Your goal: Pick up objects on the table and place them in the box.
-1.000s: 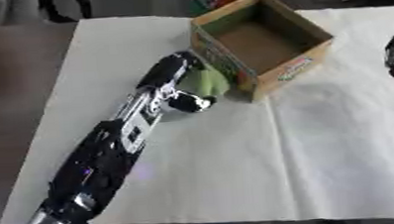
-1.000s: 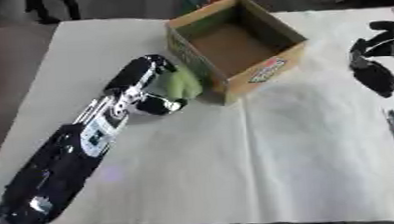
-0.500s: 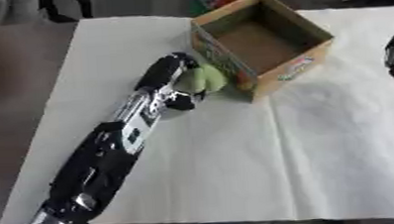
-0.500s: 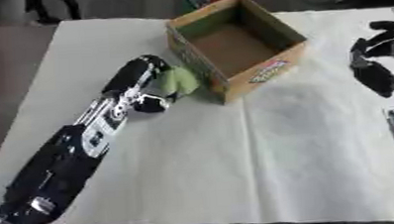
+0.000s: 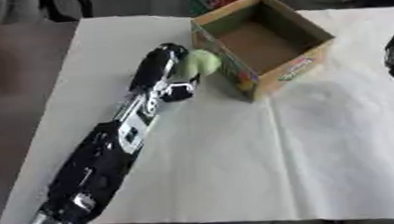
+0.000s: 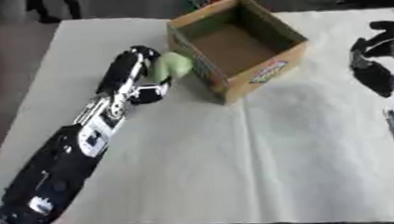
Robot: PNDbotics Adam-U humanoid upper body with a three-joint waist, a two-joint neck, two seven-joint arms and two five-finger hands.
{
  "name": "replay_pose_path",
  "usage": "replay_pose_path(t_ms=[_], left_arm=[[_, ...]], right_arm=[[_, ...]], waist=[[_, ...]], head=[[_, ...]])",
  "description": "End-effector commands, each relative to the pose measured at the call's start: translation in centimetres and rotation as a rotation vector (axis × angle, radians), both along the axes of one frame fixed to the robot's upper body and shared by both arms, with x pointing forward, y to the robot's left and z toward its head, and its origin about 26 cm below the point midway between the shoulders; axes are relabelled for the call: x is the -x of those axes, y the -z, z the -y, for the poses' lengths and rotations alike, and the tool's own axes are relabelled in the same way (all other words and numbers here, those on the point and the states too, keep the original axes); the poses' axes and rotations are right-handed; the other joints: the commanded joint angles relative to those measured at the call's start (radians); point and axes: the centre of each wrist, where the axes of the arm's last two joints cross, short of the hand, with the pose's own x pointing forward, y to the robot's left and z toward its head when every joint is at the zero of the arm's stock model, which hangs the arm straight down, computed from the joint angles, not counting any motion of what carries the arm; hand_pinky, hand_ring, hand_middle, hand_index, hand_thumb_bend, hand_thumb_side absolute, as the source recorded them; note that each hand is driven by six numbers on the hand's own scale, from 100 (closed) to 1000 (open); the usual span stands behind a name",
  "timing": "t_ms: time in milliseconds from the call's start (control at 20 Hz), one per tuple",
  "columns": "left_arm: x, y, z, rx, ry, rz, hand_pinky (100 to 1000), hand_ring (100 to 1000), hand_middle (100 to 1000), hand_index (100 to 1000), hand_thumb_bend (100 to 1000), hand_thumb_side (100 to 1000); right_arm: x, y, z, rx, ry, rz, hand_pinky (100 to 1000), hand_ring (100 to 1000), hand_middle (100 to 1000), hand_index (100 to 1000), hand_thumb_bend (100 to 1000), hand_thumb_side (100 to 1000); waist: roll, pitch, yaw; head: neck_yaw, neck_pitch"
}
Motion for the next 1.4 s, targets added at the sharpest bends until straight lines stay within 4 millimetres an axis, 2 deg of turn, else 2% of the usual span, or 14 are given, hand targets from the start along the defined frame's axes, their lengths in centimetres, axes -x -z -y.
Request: replay_pose_path(t_ms=[50, 350, 500, 800, 950, 1250, 1400], left_arm=[[0.3, -3.1, -0.9, 0.032, 0.01, 0.094, 541, 467, 442, 457, 100, 107], [0.8, -7.8, -0.4, 0.026, 0.09, 0.184, 540, 468, 445, 465, 100, 100], [0.2, -8.6, 0.5, 0.017, 0.097, 0.196, 544, 473, 450, 471, 100, 100], [-2.1, -8.2, 2.4, -0.024, 0.069, 0.18, 550, 478, 454, 478, 100, 100], [-3.3, -7.5, 2.9, -0.068, 0.044, 0.162, 559, 482, 457, 485, 100, 100], [-4.9, -6.0, 2.7, -0.128, -0.003, 0.146, 572, 491, 465, 502, 100, 100], [-5.8, -5.6, 1.7, -0.165, -0.062, 0.108, 594, 512, 493, 541, 125, 100]], right_arm=[[-0.2, -1.3, 0.3, 0.001, 0.005, 0.036, 628, 500, 501, 750, 100, 100], [-0.2, -1.2, 0.0, -0.002, -0.001, 0.034, 627, 499, 501, 750, 100, 100], [-0.3, -1.2, -0.4, -0.004, -0.015, 0.033, 627, 499, 501, 750, 100, 100], [-0.5, -1.3, -1.8, -0.008, -0.055, 0.036, 627, 499, 501, 750, 100, 100], [-0.6, -1.3, -2.4, -0.016, -0.074, 0.035, 626, 498, 500, 749, 100, 100], [-0.5, -1.1, -3.0, -0.037, -0.093, 0.035, 626, 497, 500, 748, 100, 100], [-0.5, -1.0, -4.0, -0.057, -0.12, 0.035, 625, 496, 499, 747, 100, 100]], waist=[[-0.001, -0.021, 0.0], [-0.004, -0.024, -0.012], [-0.005, -0.023, -0.025], [-0.007, -0.017, -0.077], [-0.007, -0.013, -0.107], [-0.01, -0.004, -0.145], [-0.014, 0.008, -0.194]], head=[[-0.007, 0.005], [-0.007, 0.005], [0.0, 0.005], [0.02, 0.005], [0.029, -0.001], [0.041, -0.014], [0.063, -0.02]])
